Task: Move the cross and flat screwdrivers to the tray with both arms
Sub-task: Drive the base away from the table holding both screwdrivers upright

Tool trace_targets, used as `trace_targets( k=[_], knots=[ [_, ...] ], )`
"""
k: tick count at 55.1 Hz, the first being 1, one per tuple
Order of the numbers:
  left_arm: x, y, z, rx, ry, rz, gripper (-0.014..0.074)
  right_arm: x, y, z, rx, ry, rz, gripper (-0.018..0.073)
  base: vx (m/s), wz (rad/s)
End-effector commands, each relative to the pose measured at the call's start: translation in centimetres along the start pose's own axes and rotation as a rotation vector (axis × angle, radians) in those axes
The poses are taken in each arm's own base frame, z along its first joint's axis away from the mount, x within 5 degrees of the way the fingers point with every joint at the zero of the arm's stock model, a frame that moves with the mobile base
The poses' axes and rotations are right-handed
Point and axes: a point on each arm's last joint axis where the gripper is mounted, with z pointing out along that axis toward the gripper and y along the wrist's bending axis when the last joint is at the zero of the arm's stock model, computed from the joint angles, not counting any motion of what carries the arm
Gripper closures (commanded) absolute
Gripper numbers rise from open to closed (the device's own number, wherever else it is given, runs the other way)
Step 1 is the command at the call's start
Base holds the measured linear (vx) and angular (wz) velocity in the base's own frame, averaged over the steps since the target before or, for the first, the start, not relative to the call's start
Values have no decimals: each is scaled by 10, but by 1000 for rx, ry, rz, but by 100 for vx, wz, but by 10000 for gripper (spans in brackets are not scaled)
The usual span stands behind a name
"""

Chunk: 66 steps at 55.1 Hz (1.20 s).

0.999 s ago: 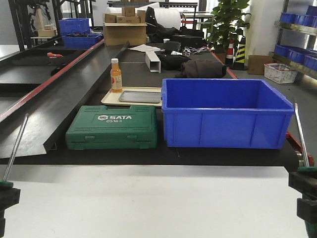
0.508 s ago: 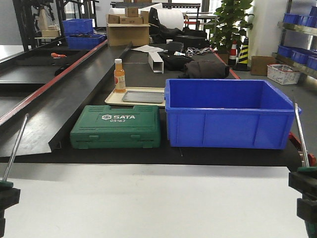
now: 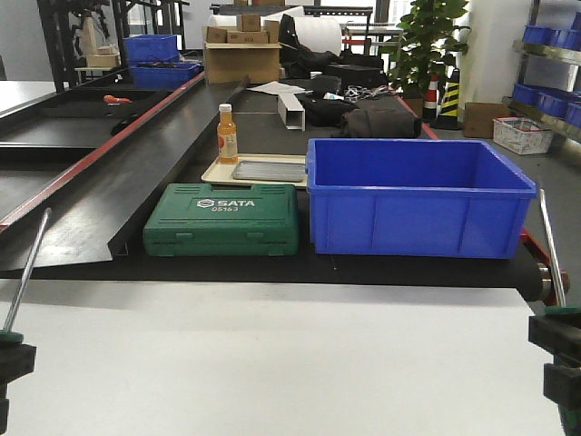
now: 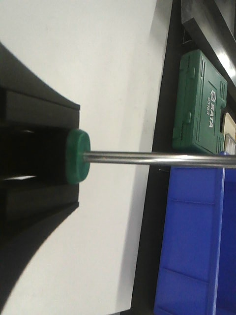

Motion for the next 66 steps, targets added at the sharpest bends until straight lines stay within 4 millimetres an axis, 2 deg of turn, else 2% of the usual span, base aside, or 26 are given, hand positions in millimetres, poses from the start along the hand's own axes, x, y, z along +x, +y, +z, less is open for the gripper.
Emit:
trace_targets(
  k=[1, 37, 66],
  knots=[
    [-17, -1, -7, -10, -112, -11, 596, -18, -1, -8, 16, -127, -3, 567, -20, -9],
    [-17, -1, -7, -9, -111, -11, 596, -18, -1, -8, 16, -127, -3, 567, -25, -15],
    [-15, -1, -7, -4, -97, -11, 596, -18, -1, -8, 16, -127, -3, 567, -21, -62]
  ],
)
